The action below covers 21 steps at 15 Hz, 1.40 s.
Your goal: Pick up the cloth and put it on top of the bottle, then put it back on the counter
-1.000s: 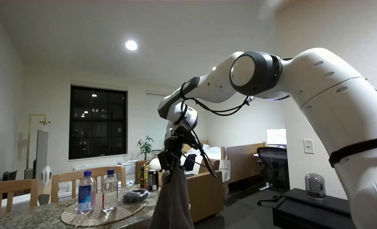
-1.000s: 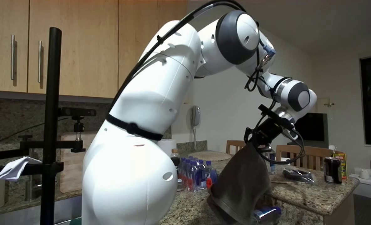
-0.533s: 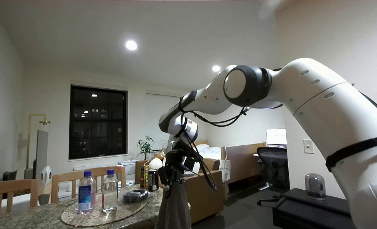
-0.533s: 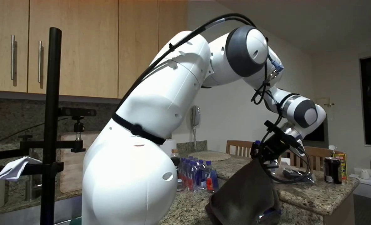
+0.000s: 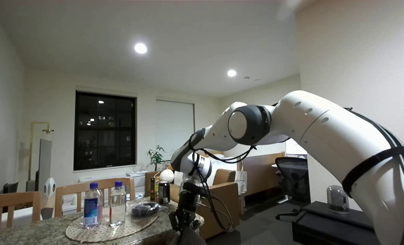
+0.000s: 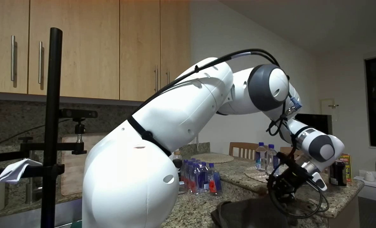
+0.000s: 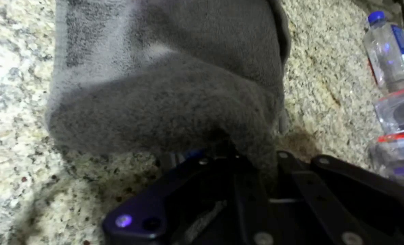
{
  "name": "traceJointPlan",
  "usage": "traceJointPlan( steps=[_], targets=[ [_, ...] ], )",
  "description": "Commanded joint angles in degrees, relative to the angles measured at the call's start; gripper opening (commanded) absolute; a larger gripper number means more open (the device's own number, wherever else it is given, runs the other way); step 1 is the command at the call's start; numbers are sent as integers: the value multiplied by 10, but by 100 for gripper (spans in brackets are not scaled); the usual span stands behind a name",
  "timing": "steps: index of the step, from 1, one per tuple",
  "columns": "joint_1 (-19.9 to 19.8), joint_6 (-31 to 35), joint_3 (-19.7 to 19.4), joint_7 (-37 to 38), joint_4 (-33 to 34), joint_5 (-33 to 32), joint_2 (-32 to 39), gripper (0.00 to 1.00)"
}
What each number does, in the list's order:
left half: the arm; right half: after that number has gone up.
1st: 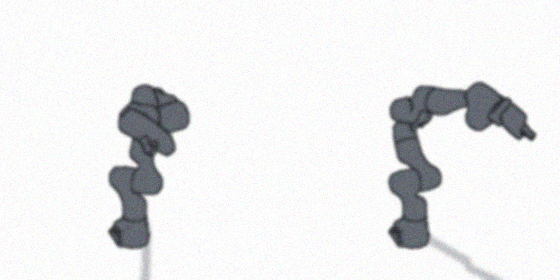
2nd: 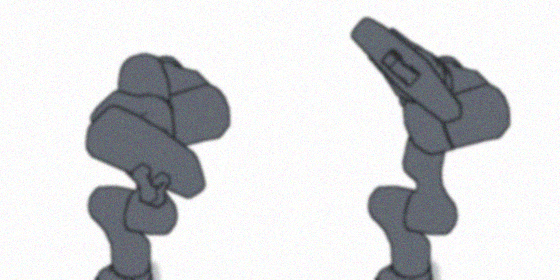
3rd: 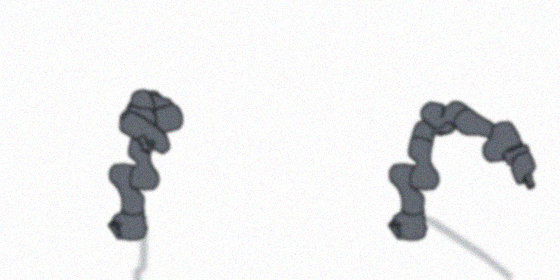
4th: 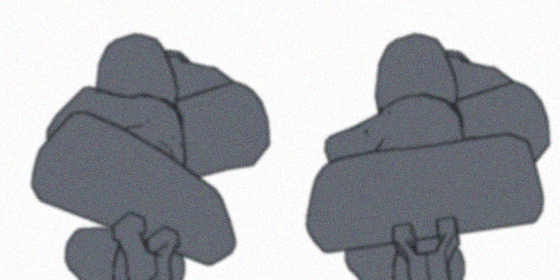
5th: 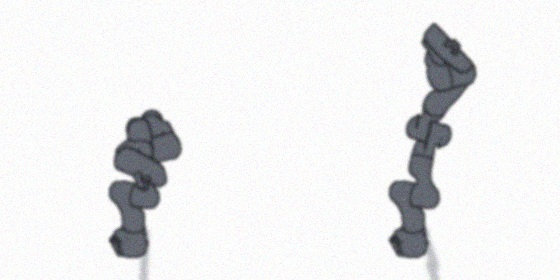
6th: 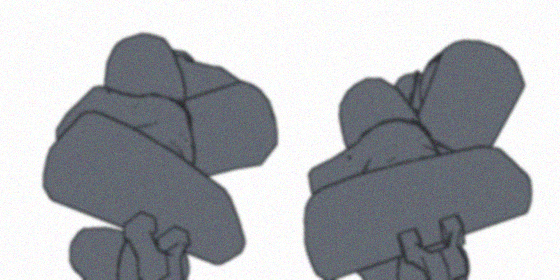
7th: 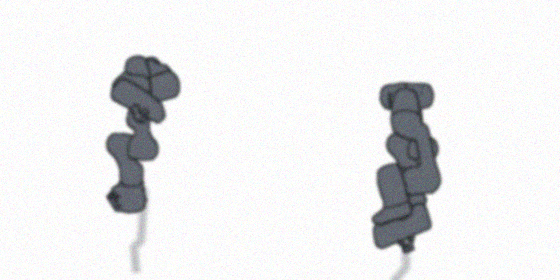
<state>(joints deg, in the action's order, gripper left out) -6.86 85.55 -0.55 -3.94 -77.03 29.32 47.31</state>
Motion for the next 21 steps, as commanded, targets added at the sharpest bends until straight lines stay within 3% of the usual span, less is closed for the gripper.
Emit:
traceJointPlan(
  steps=[1, 8, 9, 10, 17, 20, 21],
  targets=[
    [-22, 3, -2, 74, 57, 6, 51, 9],
    [-51, -3, -10, 160, 129, -5, 112, 8],
    [-50, -4, -9, 163, 133, -9, 116, 34],
    [-50, -10, -7, 163, 137, -12, 119, 35],
    [-32, -19, -4, 141, 147, -52, 91, 79],
    [-24, -4, -10, 125, 138, -83, 43, 98],
    [-19, -1, -17, 117, 130, -89, 22, 99]
  ],
)
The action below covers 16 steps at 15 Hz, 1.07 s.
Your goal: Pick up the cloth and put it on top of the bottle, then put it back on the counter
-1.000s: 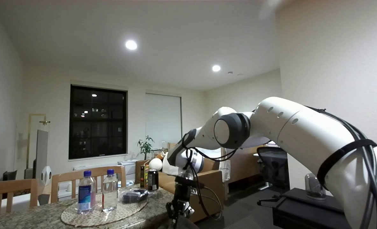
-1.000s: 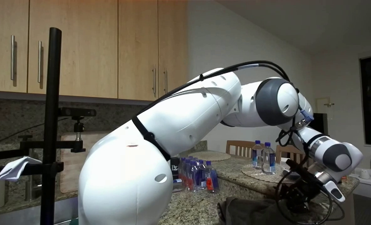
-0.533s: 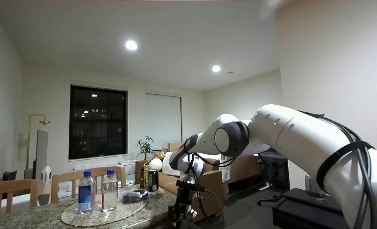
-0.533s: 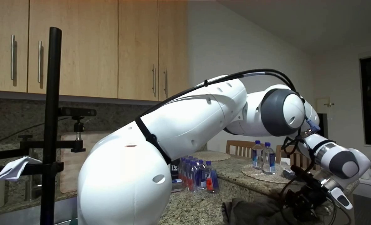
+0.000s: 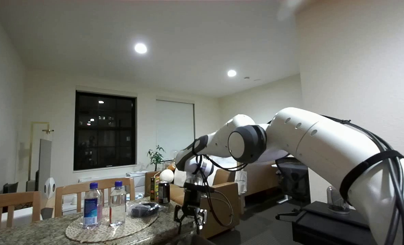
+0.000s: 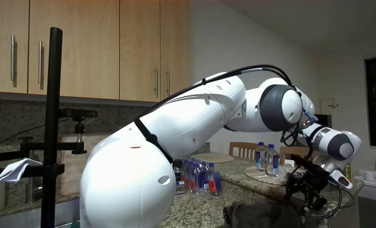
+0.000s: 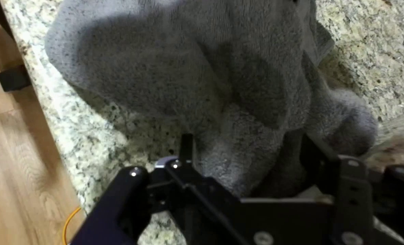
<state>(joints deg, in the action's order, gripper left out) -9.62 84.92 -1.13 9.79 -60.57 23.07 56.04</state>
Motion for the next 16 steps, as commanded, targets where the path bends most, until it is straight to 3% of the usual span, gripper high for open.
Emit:
traceJointPlan(
  steps=[1, 9, 16],
  targets=[
    [9, 0, -12, -25, -40, -34, -85, 100],
    [5, 47, -14, -90, -159, -72, -263, 100],
    [20, 223, -20, -102, -328, -85, -400, 100]
  ],
)
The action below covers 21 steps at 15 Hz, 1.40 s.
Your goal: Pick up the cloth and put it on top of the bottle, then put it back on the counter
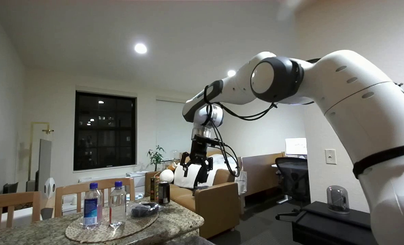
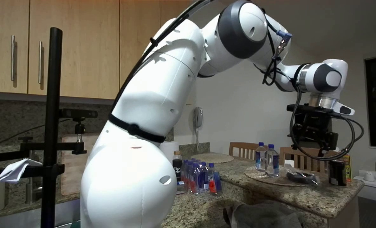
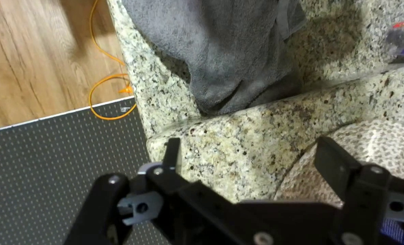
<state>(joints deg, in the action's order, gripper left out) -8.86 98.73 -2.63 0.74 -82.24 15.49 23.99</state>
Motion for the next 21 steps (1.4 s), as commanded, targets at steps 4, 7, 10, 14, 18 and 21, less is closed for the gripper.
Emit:
traceJointPlan(
  steps=[4, 7, 10, 14, 18, 21],
  targets=[
    [33, 168, 2, -8, -219, -18, -149, 100],
    [68, 177, 9, 14, -305, -88, -203, 100],
    [98, 207, 24, 49, -377, -151, -230, 100],
    [106, 198, 32, 54, -365, -150, -211, 100],
    [104, 200, 31, 54, -370, -151, -214, 100],
    [104, 200, 31, 54, -370, -151, -214, 100]
  ],
)
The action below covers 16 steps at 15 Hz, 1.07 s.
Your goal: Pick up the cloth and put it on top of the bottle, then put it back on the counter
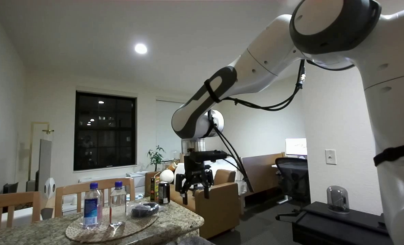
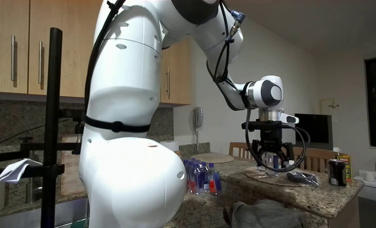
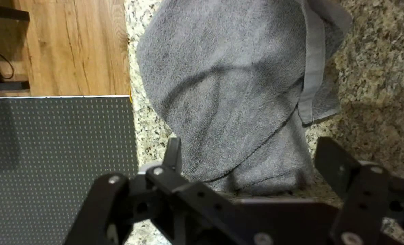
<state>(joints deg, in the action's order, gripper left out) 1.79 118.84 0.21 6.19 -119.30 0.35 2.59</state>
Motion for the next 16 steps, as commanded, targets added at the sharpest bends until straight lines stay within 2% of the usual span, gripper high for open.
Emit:
traceJointPlan(
  steps=[1, 10, 13, 16],
  targets=[
    [-3, -1, 2, 0, 1, 0, 0, 100],
    [-4, 0, 1, -2, 3, -2, 5, 100],
    [-8, -8, -1, -25, 4, 5, 20, 100],
    [-8, 27, -4, -26, -9, -1, 27, 100]
  ],
)
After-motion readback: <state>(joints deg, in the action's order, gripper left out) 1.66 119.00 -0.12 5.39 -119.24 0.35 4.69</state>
